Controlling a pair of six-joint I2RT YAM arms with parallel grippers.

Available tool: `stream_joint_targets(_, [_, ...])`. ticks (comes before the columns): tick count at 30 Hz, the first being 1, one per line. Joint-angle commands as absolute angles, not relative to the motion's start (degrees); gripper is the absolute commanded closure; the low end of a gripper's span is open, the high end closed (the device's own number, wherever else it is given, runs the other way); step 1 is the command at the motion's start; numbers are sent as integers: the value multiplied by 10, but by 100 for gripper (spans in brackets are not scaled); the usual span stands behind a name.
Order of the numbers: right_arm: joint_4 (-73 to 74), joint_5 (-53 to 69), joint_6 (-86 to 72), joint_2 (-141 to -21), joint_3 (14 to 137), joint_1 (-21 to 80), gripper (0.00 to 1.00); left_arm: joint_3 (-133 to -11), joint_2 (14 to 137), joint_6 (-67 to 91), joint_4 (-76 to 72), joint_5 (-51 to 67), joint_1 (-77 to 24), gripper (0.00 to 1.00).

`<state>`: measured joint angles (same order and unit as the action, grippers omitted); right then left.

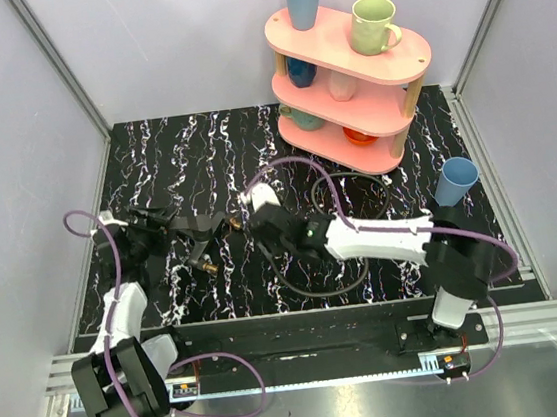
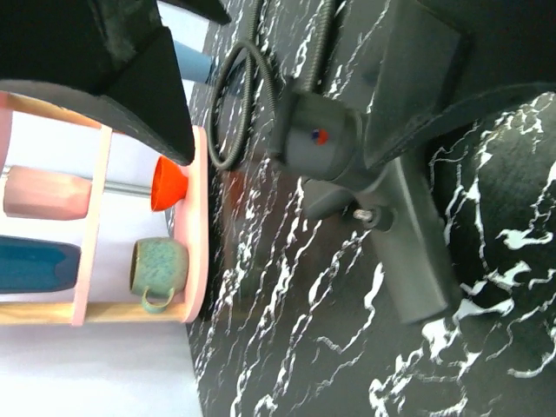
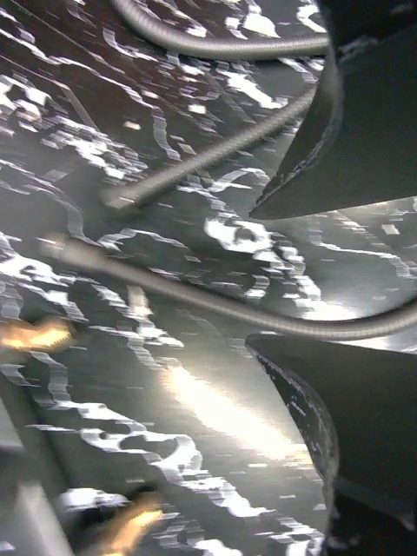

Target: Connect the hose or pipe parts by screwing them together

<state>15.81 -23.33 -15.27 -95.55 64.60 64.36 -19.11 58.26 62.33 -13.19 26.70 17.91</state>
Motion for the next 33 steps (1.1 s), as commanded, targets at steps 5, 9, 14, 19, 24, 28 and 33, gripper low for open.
stream_joint_targets(5, [98,-203,-136,-1113,806,551,40,-309,503,493,37,172,176,11])
stream_joint_targets(9, [98,-185,-152,-1171,851,550,41,-334,492,454,74,156,153,11])
stream_joint_targets(14, [98,-214,-170,-1201,848,550,44,-351,481,429,77,195,143,14])
stream_joint_targets(19, [91,-200,-193,-1208,824,550,45,-377,475,423,93,198,107,15])
stream_joint_targets(24, [96,-190,-194,-1223,821,551,60,-403,478,428,115,186,76,18])
stream_joint_targets(28, [88,-187,-171,-1212,807,551,76,-423,476,402,148,157,53,19])
stream_joint_targets(33, [41,-195,-98,-1156,759,550,100,-440,473,381,178,124,24,19])
